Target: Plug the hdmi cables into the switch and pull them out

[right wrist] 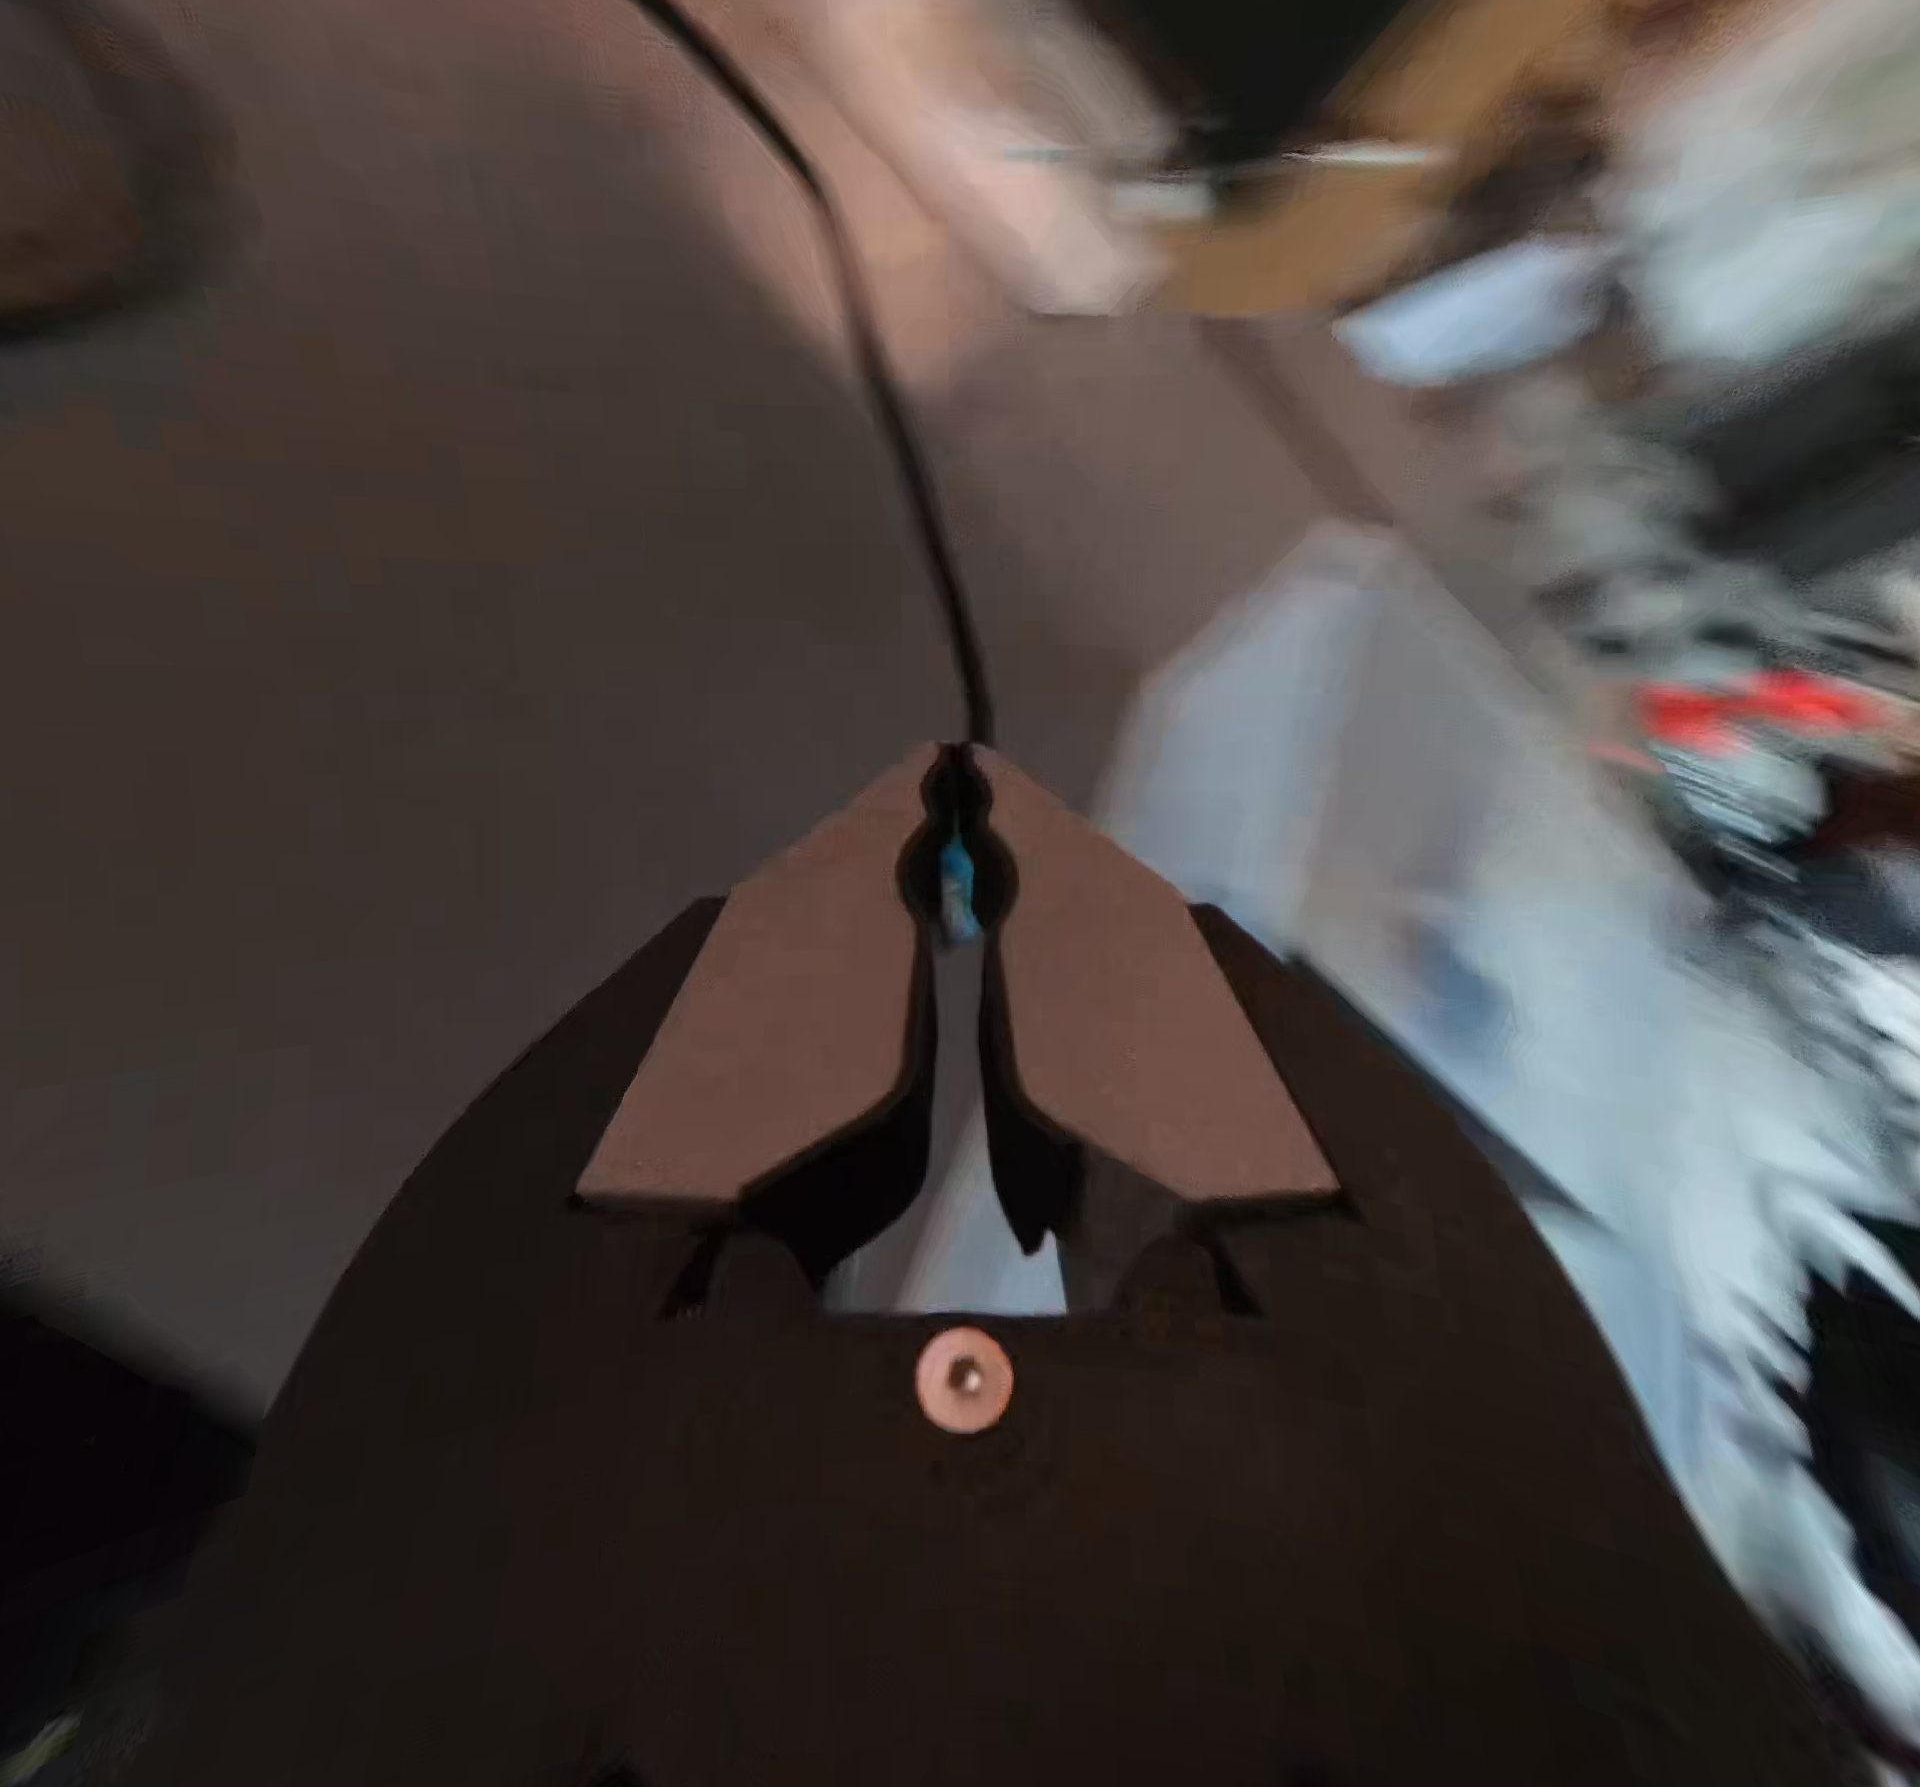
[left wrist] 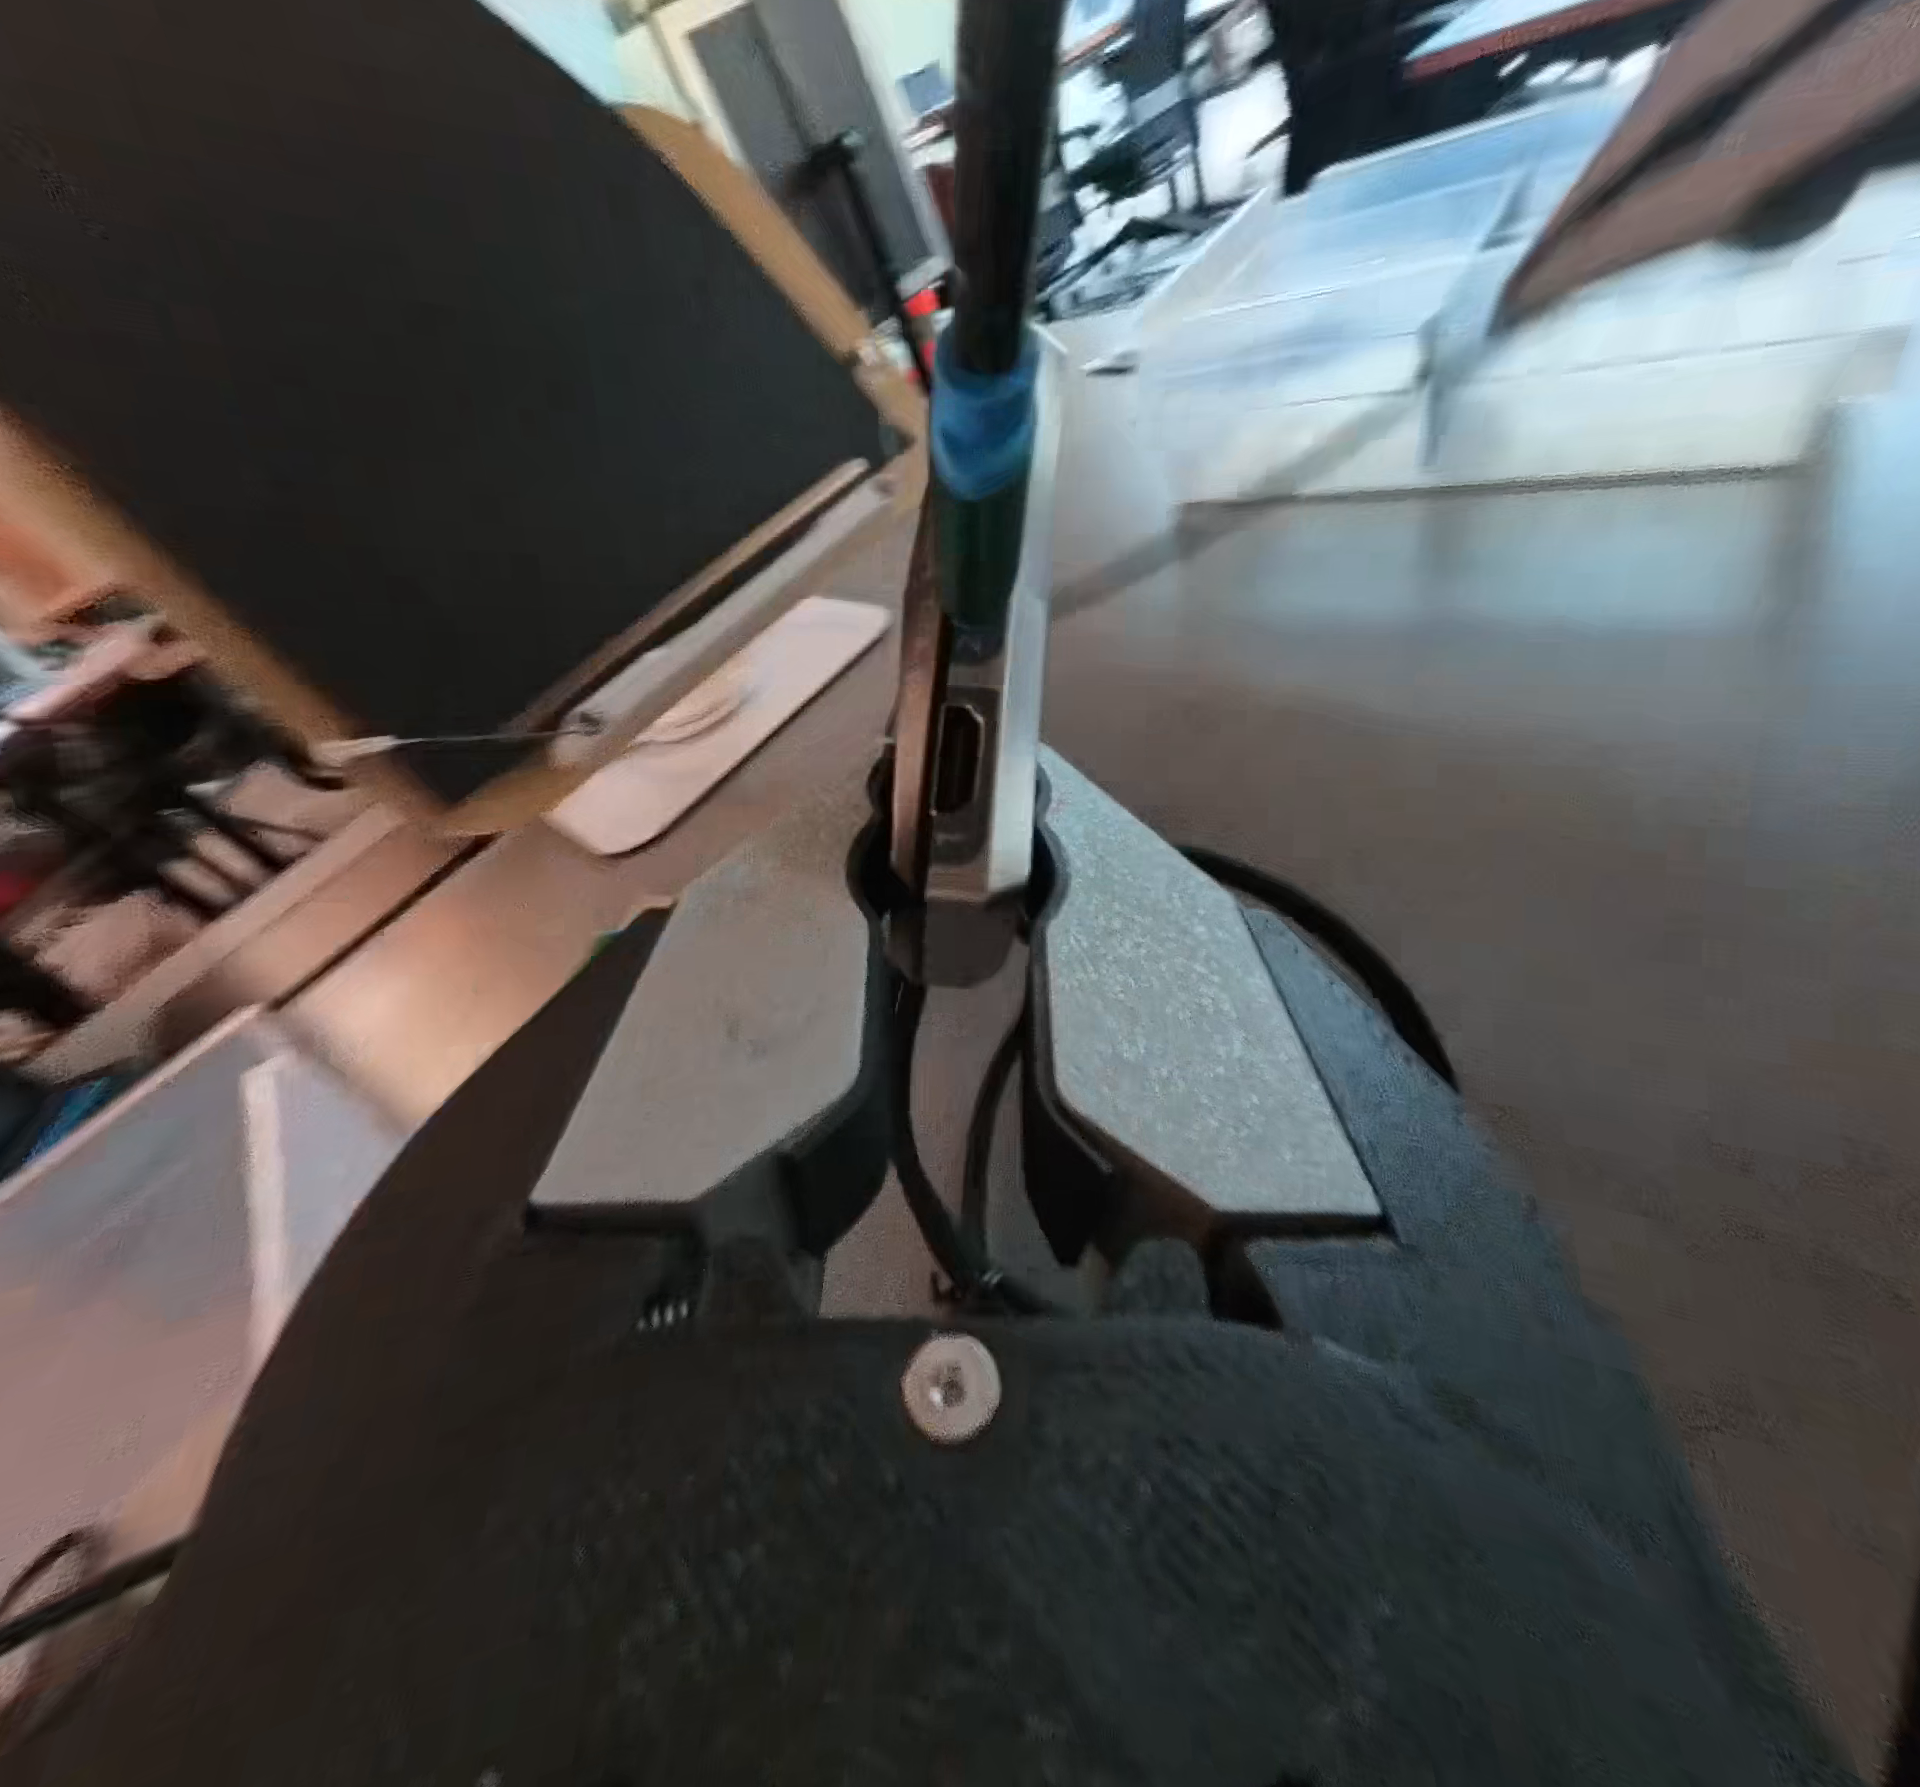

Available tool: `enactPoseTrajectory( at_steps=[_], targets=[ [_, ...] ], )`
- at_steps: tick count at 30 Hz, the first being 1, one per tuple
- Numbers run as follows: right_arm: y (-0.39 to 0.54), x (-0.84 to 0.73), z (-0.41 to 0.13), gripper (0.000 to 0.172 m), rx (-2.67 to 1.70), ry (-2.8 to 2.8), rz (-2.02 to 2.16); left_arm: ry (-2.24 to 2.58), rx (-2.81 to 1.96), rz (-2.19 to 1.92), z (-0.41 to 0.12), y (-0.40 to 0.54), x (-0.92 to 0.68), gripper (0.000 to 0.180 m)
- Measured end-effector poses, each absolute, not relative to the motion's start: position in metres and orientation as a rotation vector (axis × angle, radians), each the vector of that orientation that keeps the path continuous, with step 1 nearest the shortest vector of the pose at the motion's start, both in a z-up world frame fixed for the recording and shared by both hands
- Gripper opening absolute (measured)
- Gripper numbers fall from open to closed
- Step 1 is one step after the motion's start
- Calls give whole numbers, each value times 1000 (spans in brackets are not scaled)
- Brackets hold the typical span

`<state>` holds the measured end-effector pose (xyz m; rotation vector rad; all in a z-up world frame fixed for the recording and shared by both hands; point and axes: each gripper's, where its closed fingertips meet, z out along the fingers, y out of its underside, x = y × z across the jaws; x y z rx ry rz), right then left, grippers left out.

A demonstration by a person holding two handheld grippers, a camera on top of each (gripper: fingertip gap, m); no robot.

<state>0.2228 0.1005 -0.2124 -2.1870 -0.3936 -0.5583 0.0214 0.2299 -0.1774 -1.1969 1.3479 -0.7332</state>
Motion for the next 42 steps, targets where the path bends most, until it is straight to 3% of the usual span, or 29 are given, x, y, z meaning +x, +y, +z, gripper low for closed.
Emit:
enactPoseTrajectory(
  at_steps=[1,6,11,13,15,18,26,27,29,31,37,42],
  targets=[
    [104,194,-235,0,-2251,-486,-413,1356,-1208,-770,-178,225,25,19],
    [125,189,-282,0,-2353,-611,-664,1391,-1190,-709,-182,226,23,20],
    [166,138,-266,0,-2190,-639,-341,1446,-1163,-750,-185,219,22,20],
    [185,130,-255,28,-2131,-614,-279,1453,-1153,-773,-185,217,22,20],
    [202,117,-252,31,-2113,-600,-143,1459,-1142,-784,-184,216,21,20],
    [232,105,-249,52,-2097,-554,39,1467,-1127,-787,-181,214,18,20],
    [298,83,-294,63,-2195,-767,45,1526,-1095,-822,-170,202,6,20],
    [303,85,-305,62,-2228,-796,-12,1523,-1095,-821,-169,203,5,20],
    [317,97,-310,33,-2248,-739,-143,1512,-1100,-817,-168,206,4,20],
    [318,119,-315,13,-2326,-610,-230,1499,-1108,-805,-167,211,1,20],
    [270,187,-309,5,-2445,-460,-568,1472,-1157,-658,-172,237,-10,20],
    [211,227,-292,7,-2426,-397,-769,1498,-1189,-492,-185,249,-8,19]
  ],
)
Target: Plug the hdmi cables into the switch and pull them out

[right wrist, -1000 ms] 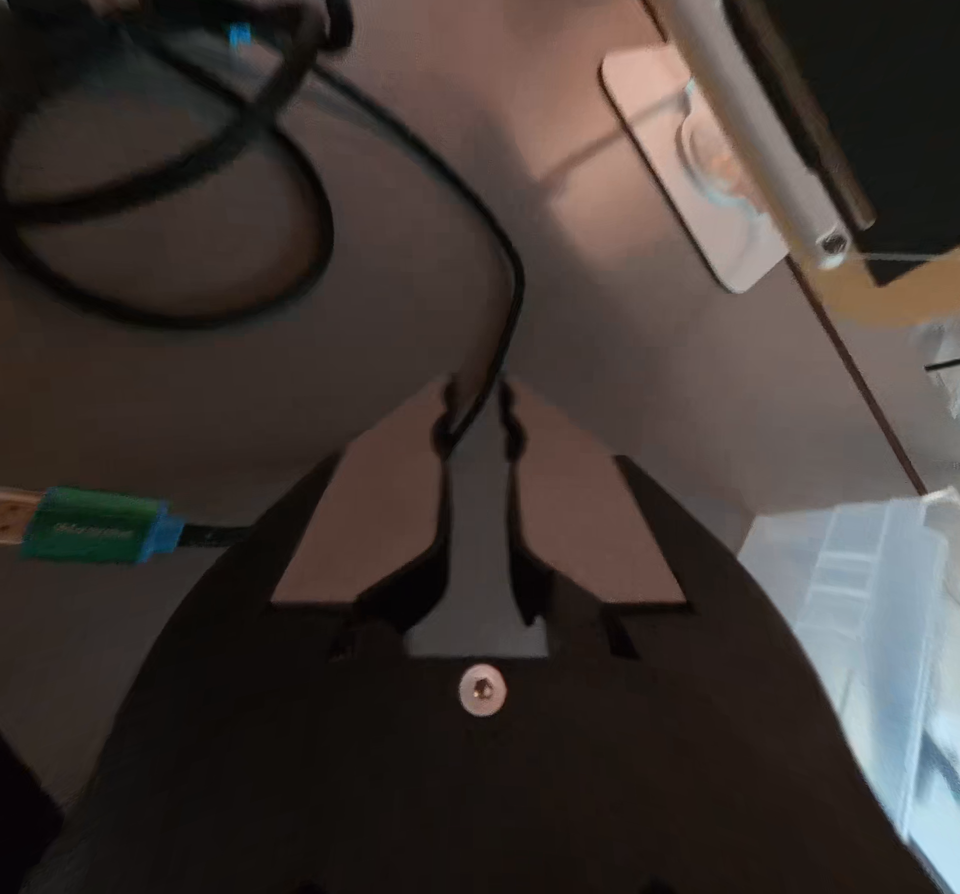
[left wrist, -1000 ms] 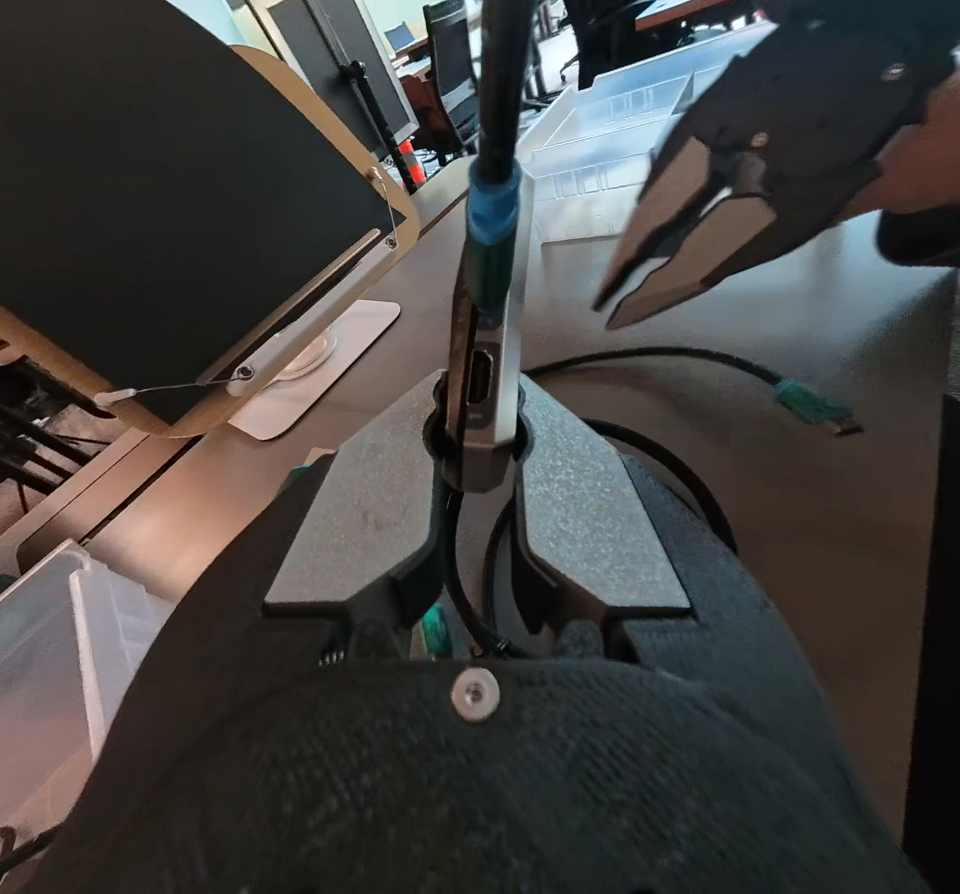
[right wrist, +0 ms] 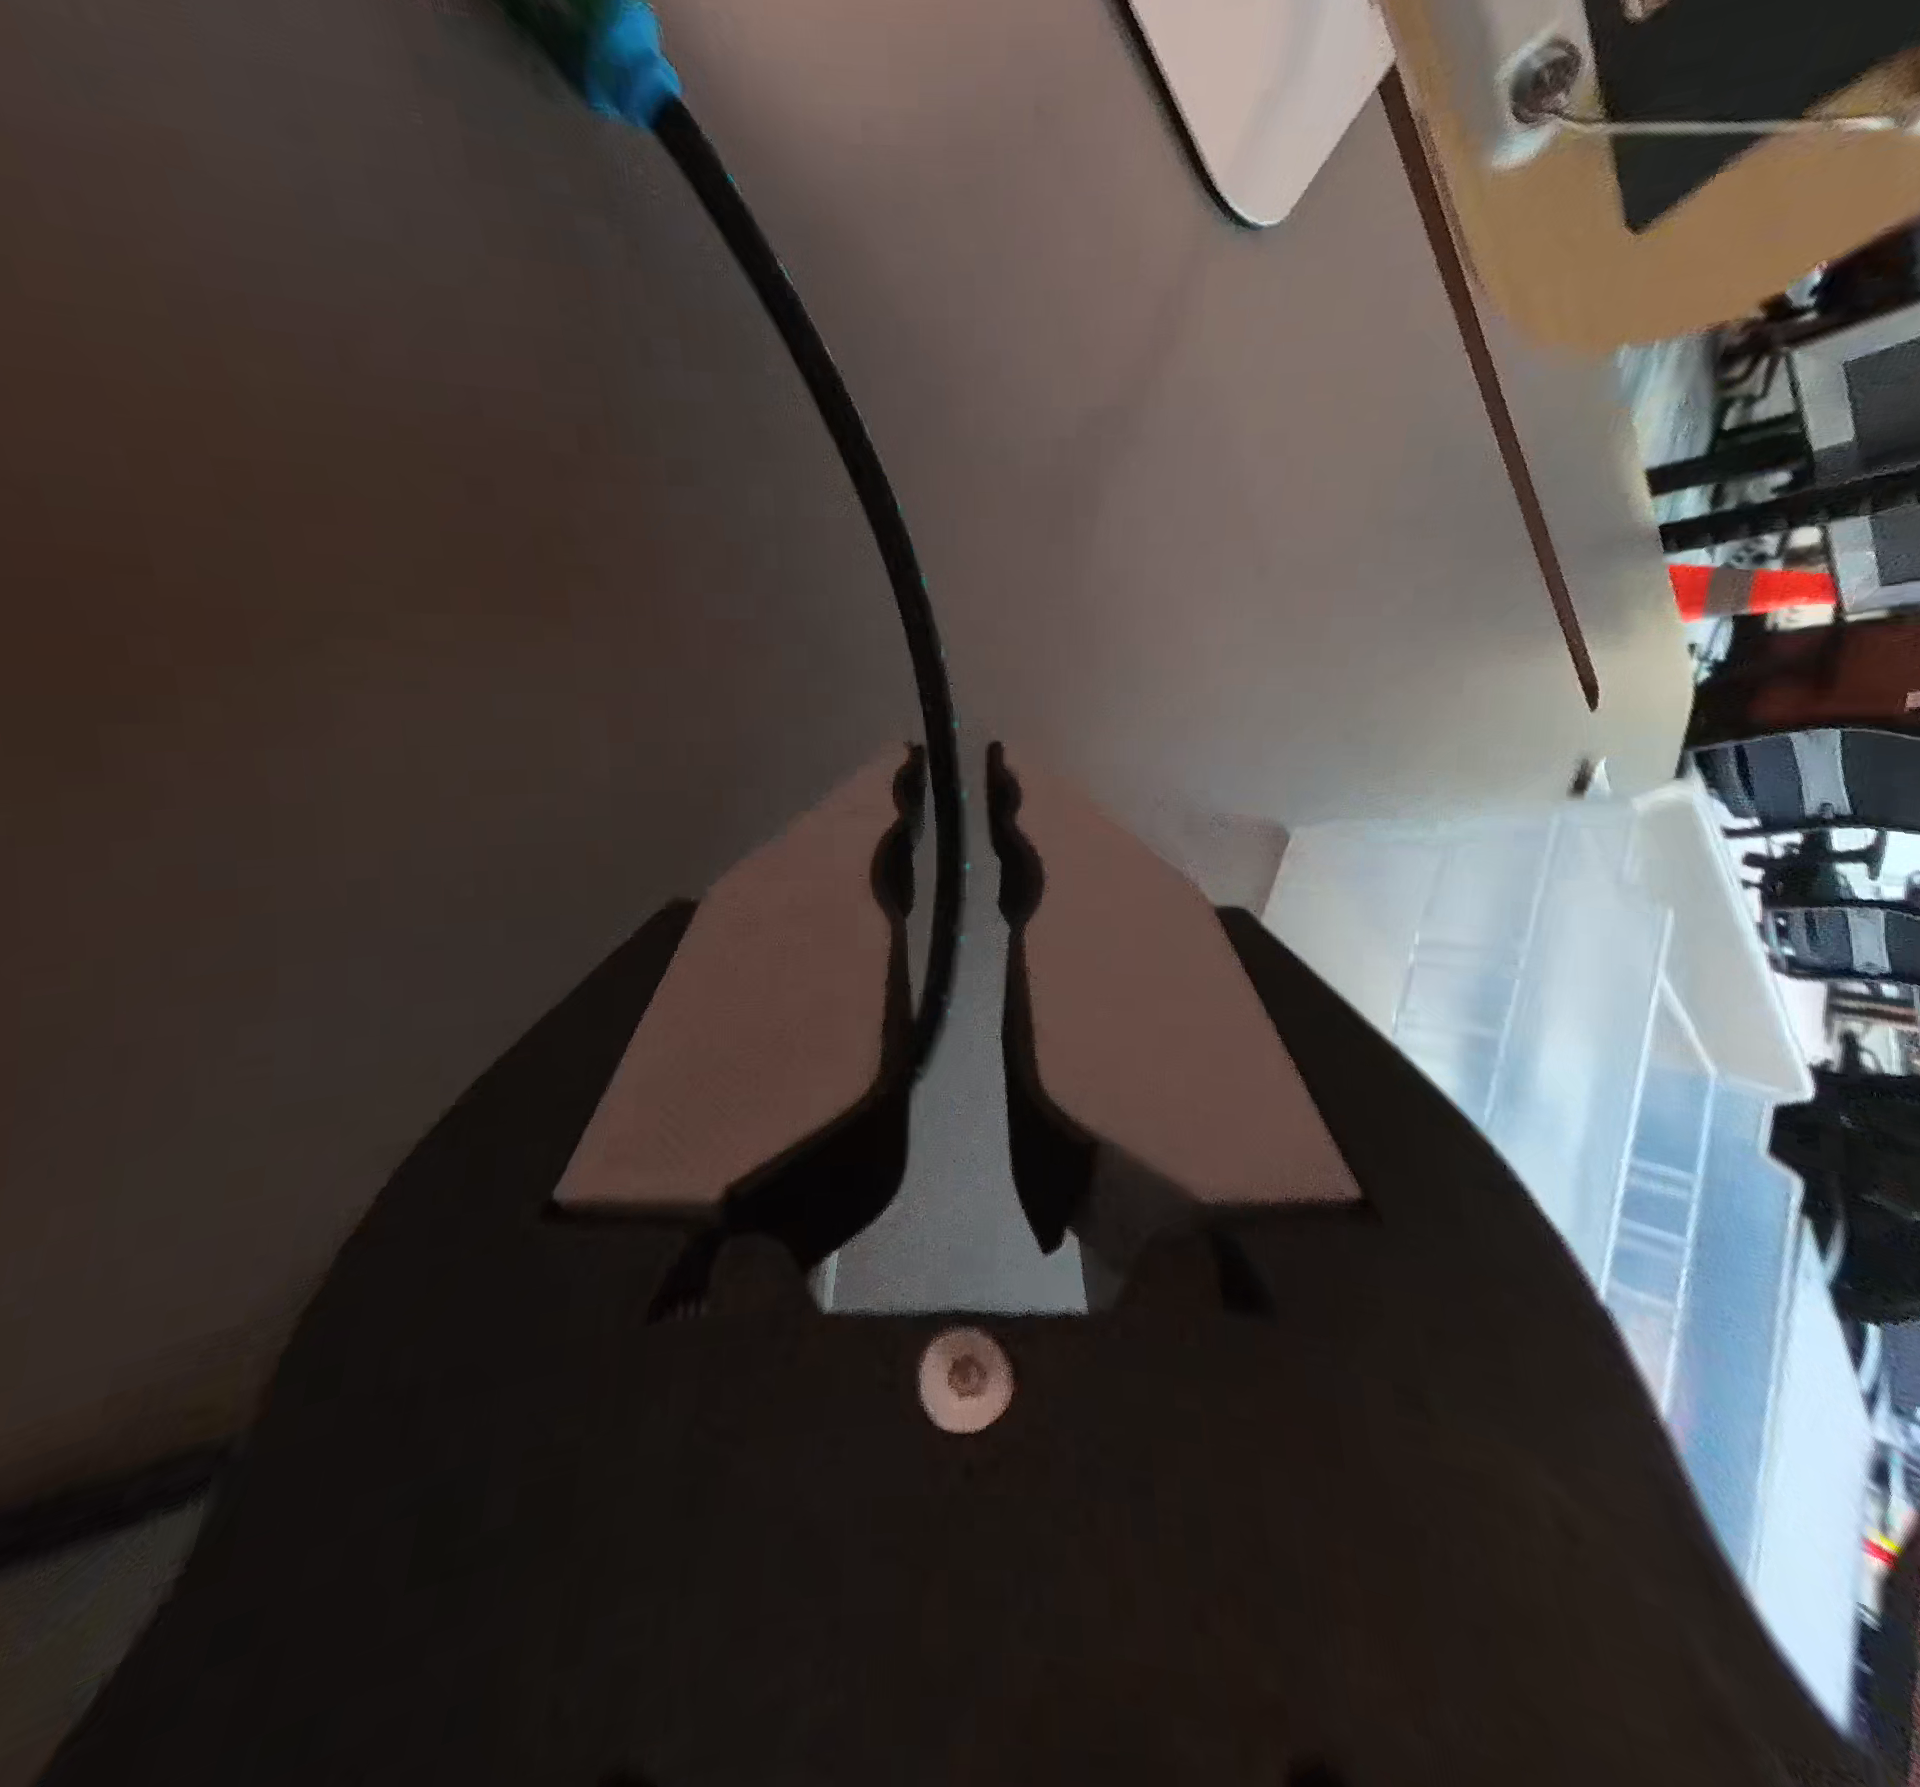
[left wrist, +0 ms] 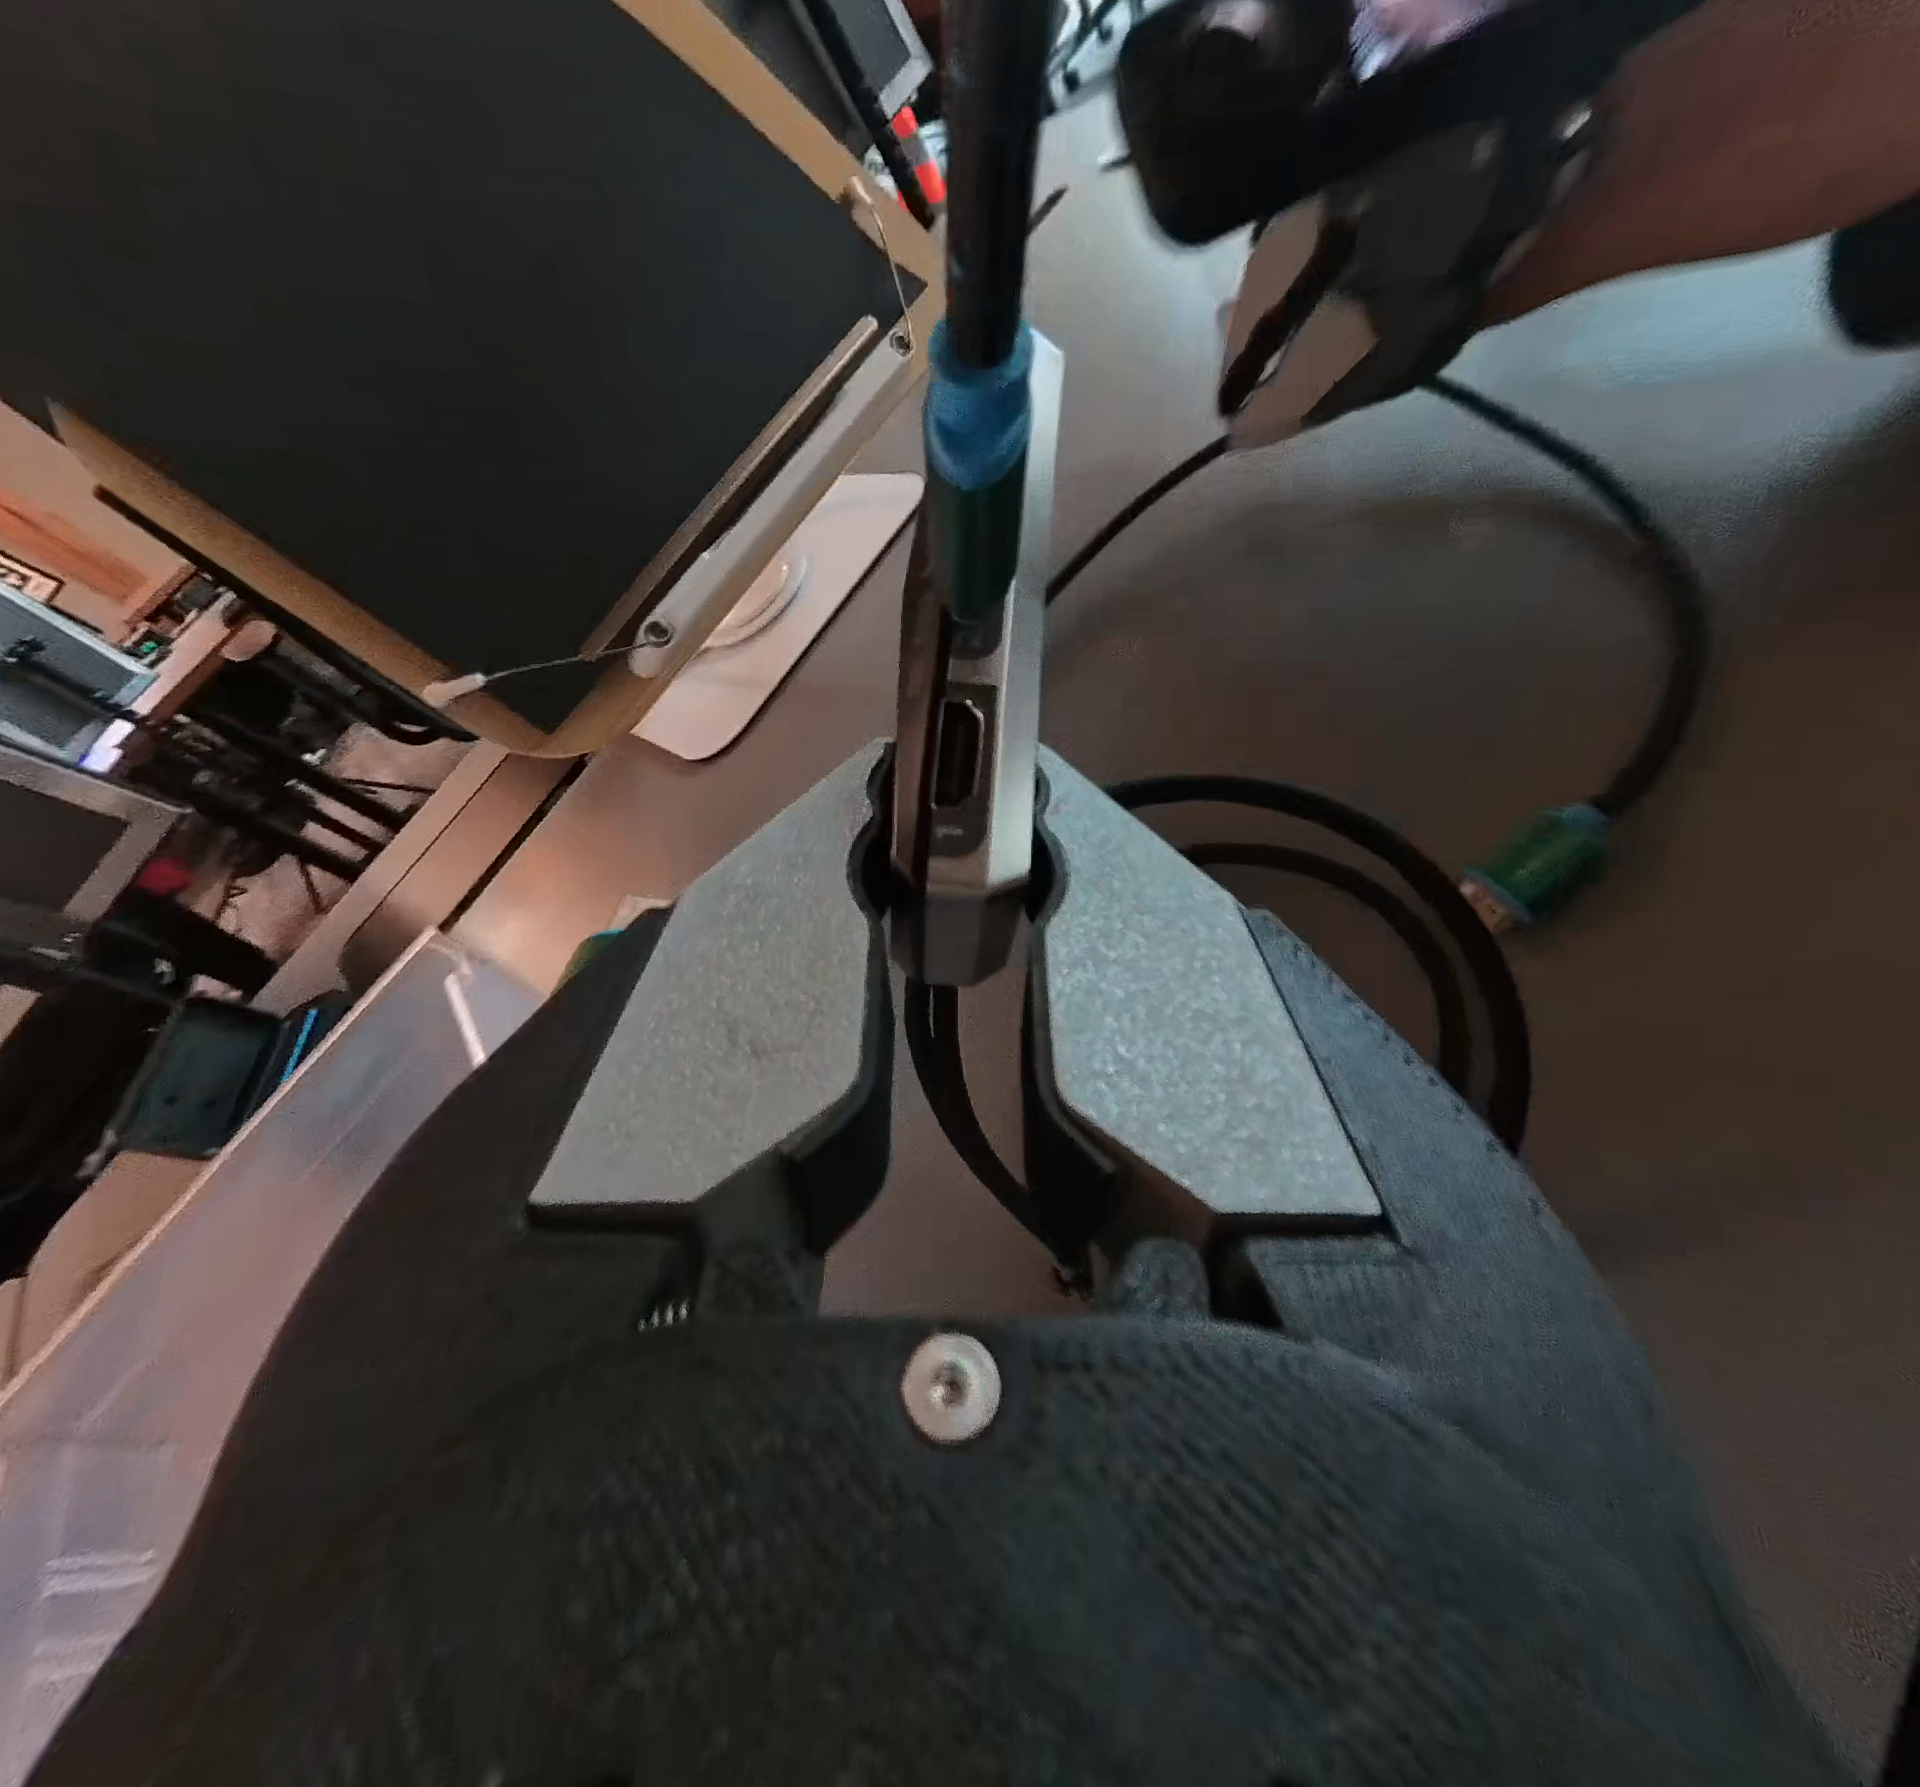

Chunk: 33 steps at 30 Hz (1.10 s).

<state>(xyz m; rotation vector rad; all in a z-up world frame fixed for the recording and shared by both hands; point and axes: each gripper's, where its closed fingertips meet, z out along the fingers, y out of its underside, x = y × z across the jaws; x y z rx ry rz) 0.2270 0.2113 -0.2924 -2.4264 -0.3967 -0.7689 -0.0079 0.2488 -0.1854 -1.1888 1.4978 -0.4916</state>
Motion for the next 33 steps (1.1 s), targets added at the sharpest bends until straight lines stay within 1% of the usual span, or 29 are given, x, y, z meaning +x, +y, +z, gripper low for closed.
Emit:
enactPoseTrajectory(
  at_steps=[2,4,6,8,11,14,16,19,20,24,26,29,33],
  targets=[
    [197,211,-287,16,-2381,-426,-651,1518,-1164,-427,-189,248,-5,19],
    [187,167,-286,27,-2315,-546,-375,1540,-1110,-362,-192,245,-1,19],
    [171,116,-288,30,-2255,-695,-78,1558,-1056,-299,-199,243,5,19],
    [157,84,-292,32,-2217,-782,73,1570,-1008,-245,-208,243,11,19],
    [155,64,-297,37,-2180,-820,59,1565,-933,-152,-222,246,20,19],
    [162,52,-301,37,-2149,-825,9,1533,-862,-38,-232,253,25,20],
    [163,42,-310,43,-2157,-859,8,1508,-820,-12,-236,255,26,20],
    [168,33,-311,28,-2123,-857,-15,1488,-790,0,-234,256,25,20],
    [169,33,-312,16,-2124,-862,-26,1480,-786,-16,-233,255,24,20],
    [171,36,-311,16,-2118,-849,-53,1475,-753,13,-235,255,23,20],
    [171,40,-301,16,-2097,-820,-65,1468,-725,54,-234,254,23,19],
    [162,47,-270,16,-2064,-787,-36,1435,-707,87,-229,254,23,19],
    [136,49,-185,16,-1911,-714,132,1297,-735,35,-205,258,12,20]
  ],
)
